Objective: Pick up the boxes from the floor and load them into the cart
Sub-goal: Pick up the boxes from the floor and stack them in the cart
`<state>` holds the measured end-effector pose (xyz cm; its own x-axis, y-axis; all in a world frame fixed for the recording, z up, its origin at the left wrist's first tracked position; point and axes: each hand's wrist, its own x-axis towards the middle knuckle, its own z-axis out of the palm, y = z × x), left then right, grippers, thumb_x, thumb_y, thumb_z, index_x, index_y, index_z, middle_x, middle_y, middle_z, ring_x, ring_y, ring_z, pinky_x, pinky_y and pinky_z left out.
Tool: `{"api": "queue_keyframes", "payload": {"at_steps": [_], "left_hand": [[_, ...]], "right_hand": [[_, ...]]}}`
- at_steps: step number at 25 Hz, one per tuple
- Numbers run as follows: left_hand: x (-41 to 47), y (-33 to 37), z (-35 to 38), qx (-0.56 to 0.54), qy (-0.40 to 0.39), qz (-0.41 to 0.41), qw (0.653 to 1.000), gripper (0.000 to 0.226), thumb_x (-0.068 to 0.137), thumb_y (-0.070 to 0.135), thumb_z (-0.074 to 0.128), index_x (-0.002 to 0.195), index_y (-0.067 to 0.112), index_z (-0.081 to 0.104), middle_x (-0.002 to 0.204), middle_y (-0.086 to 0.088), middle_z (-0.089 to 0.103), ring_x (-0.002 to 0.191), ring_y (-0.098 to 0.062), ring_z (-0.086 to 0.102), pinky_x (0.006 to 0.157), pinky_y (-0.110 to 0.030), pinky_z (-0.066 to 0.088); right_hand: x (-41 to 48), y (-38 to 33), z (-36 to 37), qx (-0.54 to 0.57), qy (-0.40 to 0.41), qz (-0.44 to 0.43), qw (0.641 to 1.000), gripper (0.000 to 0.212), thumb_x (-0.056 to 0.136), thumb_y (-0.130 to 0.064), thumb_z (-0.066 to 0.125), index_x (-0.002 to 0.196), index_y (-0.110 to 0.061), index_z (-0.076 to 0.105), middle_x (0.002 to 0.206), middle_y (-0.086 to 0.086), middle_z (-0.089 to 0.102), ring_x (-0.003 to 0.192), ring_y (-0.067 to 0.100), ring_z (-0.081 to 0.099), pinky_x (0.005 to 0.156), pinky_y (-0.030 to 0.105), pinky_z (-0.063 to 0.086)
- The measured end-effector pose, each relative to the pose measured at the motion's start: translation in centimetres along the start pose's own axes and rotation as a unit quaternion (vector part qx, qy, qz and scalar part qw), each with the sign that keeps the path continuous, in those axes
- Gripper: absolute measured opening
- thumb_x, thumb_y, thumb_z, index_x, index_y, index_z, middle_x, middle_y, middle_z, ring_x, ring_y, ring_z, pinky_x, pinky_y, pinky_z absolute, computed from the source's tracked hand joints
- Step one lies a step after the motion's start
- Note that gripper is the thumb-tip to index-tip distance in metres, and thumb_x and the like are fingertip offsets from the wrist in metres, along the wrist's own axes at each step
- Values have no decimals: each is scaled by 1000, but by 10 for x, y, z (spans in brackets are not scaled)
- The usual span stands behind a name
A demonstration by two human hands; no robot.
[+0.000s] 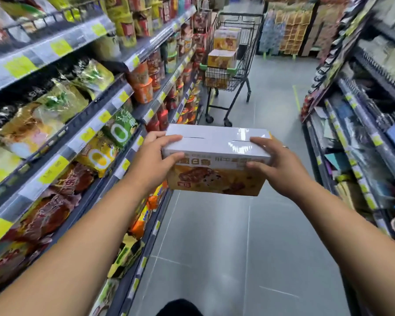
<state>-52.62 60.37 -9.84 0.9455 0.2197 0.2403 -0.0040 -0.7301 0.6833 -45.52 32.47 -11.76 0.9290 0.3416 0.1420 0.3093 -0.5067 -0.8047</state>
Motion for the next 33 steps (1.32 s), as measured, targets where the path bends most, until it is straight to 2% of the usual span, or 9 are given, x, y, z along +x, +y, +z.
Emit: {"api": "queue_keyframes", "payload": {"at_steps": [3, 8, 12, 14, 17, 24, 28, 31, 33], "left_hand": [[82, -7, 21, -8, 18, -6, 1000, 39, 87, 17, 70, 125, 20, 63, 127, 0, 42, 125, -11, 40, 104, -14, 24], [230, -46, 55, 4, 6, 11, 1000, 39, 87, 19, 69, 125, 23, 63, 130, -1, 44, 126, -14, 42, 105, -17, 24], [373, -85, 77, -7, -18, 20, 1000, 39, 87, 18, 69, 125, 24, 63, 127, 3, 41, 128, -16, 42, 108, -21, 25], [443, -94, 85, -15, -37, 26, 999, 39, 87, 17, 69, 125, 24, 63, 127, 2, 39, 129, -17, 41, 107, -19, 24], [523, -101, 98, -9, -54, 30, 998, 39, 87, 16, 70, 125, 22, 63, 132, -3, 42, 130, -16, 39, 107, -17, 22], [714, -117, 158, -4, -55, 46, 997, 40, 86, 15, 70, 125, 21, 63, 125, 3, 40, 128, -16, 41, 110, -22, 25], [818, -115, 188, -5, -35, 19, 999, 40, 87, 18, 70, 126, 23, 62, 126, 2, 41, 128, -16, 41, 112, -27, 28], [900, -111, 198, 13, -16, -3, 1000, 41, 87, 18, 70, 127, 21, 62, 129, -3, 44, 126, -15, 42, 101, -8, 24], [942, -112, 203, 17, -15, -13, 1000, 40, 87, 17, 70, 127, 20, 62, 124, -1, 43, 117, -12, 43, 88, 6, 20]], "right_hand": [[88, 22, -10, 32, -17, 2, 999, 55, 74, -35, 75, 124, -46, 54, 132, -5, 53, 117, 20, 55, 99, 43, 48], [232, 57, -5, 10, -3, 16, 1000, 52, 79, -24, 77, 122, -44, 54, 129, -5, 55, 113, 20, 56, 97, 43, 48], [362, 79, 5, 5, 15, 32, 999, 51, 80, -27, 75, 124, -42, 53, 131, -5, 53, 115, 19, 56, 98, 43, 47], [420, 83, 2, -6, 32, 43, 999, 52, 81, -24, 75, 127, -36, 54, 131, -4, 52, 115, 19, 55, 98, 43, 47], [490, 94, -5, -8, 43, 56, 997, 51, 82, -25, 74, 126, -37, 53, 130, -4, 52, 113, 20, 56, 96, 43, 48], [674, 151, -28, -18, 62, 60, 996, 47, 81, -23, 76, 119, -40, 54, 121, -4, 55, 101, 24, 59, 87, 36, 50], [801, 179, -58, -55, 34, 30, 997, 48, 82, -26, 74, 126, -33, 55, 118, -8, 50, 99, 15, 51, 77, 24, 39], [896, 191, -74, -53, 12, 16, 998, 49, 83, -29, 73, 127, -34, 53, 117, -9, 47, 98, 17, 52, 76, 24, 38], [943, 199, -78, -57, -3, 14, 998, 48, 84, -30, 73, 127, -36, 52, 118, -9, 46, 98, 17, 52, 73, 23, 39]]}}
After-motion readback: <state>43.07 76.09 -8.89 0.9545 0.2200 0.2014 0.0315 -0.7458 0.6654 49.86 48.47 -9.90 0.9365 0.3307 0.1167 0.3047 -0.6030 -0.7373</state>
